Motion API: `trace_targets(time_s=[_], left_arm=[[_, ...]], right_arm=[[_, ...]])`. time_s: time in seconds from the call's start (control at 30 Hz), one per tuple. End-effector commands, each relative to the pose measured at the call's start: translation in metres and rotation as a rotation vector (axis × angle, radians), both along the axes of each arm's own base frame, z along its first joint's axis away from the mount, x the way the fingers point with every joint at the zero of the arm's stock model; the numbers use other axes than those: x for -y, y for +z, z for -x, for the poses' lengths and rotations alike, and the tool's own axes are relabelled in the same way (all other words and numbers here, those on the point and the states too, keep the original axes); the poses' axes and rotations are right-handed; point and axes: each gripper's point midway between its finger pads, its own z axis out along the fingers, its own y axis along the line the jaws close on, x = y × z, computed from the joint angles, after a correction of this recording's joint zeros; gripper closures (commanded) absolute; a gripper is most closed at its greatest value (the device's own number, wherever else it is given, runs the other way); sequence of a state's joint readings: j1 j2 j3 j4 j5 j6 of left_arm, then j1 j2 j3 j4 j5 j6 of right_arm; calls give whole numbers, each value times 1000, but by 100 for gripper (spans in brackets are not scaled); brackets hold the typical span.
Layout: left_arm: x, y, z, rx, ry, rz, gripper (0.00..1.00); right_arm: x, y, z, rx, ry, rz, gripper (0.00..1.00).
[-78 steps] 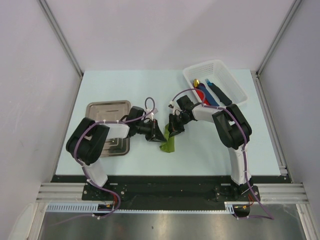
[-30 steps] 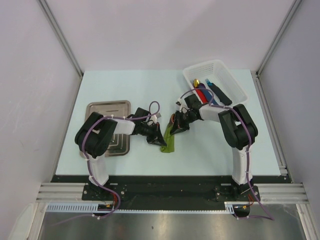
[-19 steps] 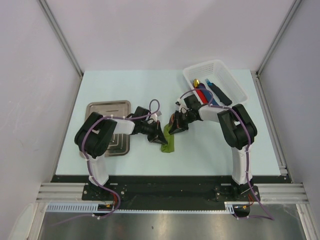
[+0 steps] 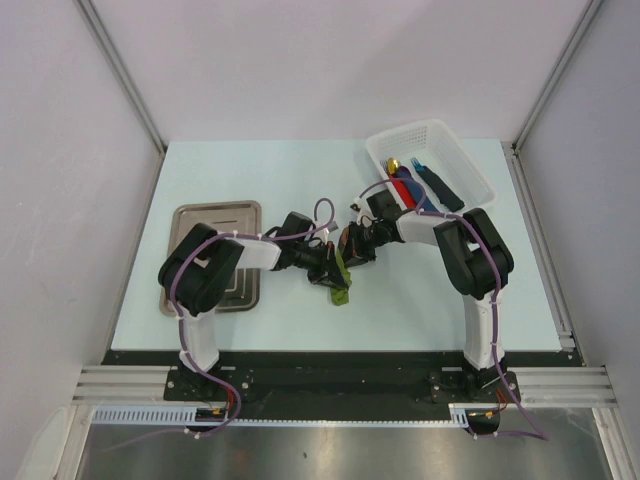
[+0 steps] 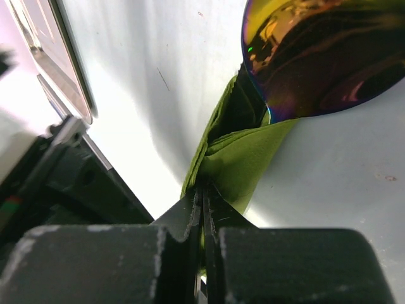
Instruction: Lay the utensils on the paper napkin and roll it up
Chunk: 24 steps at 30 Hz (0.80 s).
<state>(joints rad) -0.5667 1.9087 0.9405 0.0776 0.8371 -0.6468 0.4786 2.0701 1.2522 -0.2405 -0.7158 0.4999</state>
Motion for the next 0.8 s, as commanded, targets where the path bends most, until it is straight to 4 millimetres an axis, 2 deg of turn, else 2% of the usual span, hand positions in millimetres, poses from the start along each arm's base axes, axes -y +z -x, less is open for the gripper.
trace_targets(time_s=[0.0,0.1,0.2,0.27,0.33,0.37,0.4,0.5,0.57,0.67,0.77], left_arm=[[2,-15,6,-17,-19,-26,99],[2,-22,7,-27,-22,-30,96],[1,-30,9,-60,-20,-29,88],[-1,-33,9,-72,-16,-29,78],[-5,-38,10,-82,-6,-36,68],[-6,-37,9,-78,-5,-33,66],[-8,-39,11,-86,-3,-33,65],[-8,-36,11,-75,-5,-11,58],[-8,-34,11,-71,-5,-1,54],[-6,-30,10,-56,-10,25,50],[-4,-26,9,-37,-14,55,46]], right_arm=[[14,-39,1,10,-30,128,100],[13,-37,0,11,-28,122,100],[13,-30,-1,15,-17,116,98],[15,-17,-8,28,-20,105,95],[19,-2,-18,44,-27,82,90],[21,6,-18,35,-23,82,89],[21,19,-27,55,-28,63,86],[28,42,-37,86,-32,43,80],[29,54,-38,90,-27,25,77],[28,65,-36,88,-18,-6,69],[26,64,-32,76,-4,-12,59]])
